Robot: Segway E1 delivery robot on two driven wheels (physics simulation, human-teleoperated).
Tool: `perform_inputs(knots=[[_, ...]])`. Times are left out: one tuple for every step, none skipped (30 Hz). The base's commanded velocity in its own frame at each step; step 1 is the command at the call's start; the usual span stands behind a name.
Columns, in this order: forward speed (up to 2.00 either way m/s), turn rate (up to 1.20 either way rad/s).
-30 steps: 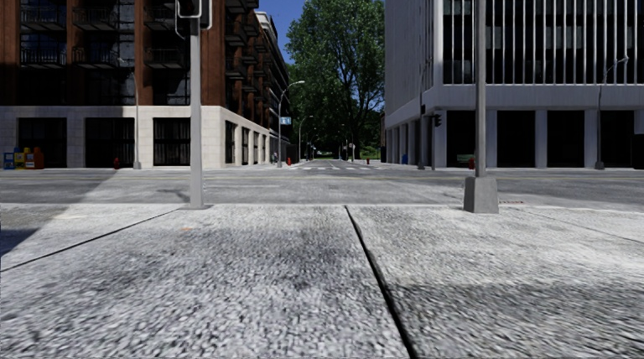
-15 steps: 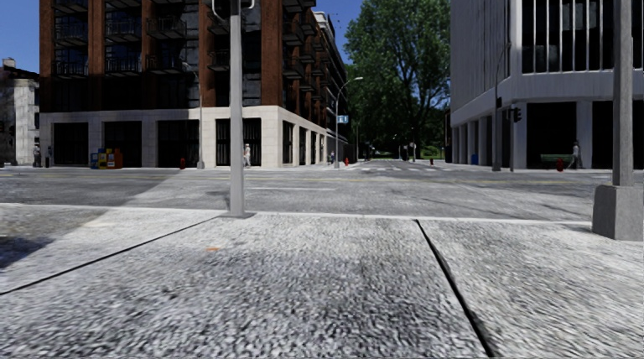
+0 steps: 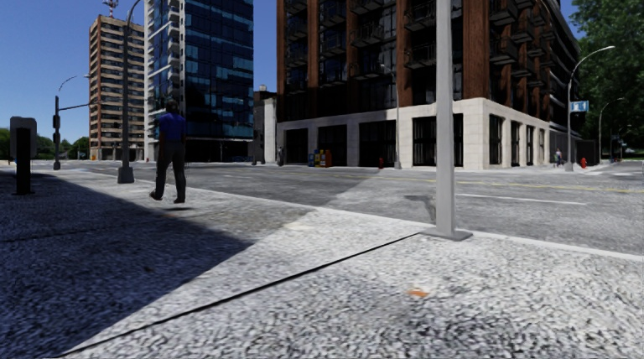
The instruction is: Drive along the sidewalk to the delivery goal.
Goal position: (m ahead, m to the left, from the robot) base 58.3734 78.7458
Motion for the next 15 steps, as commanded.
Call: perform_inputs(knots=[[2.00,1.20],[2.00,1.20],[2.00,1.20],[2.00,0.73],[2.00,0.30],[2.00,0.30],[2.00,0.12],[2.00,0.02],[2.00,0.00],[2.00,0.00],[2.00,0.00],[2.00,0.00],[2.00,0.00],[2.00,0.00],[2.00,0.00]])
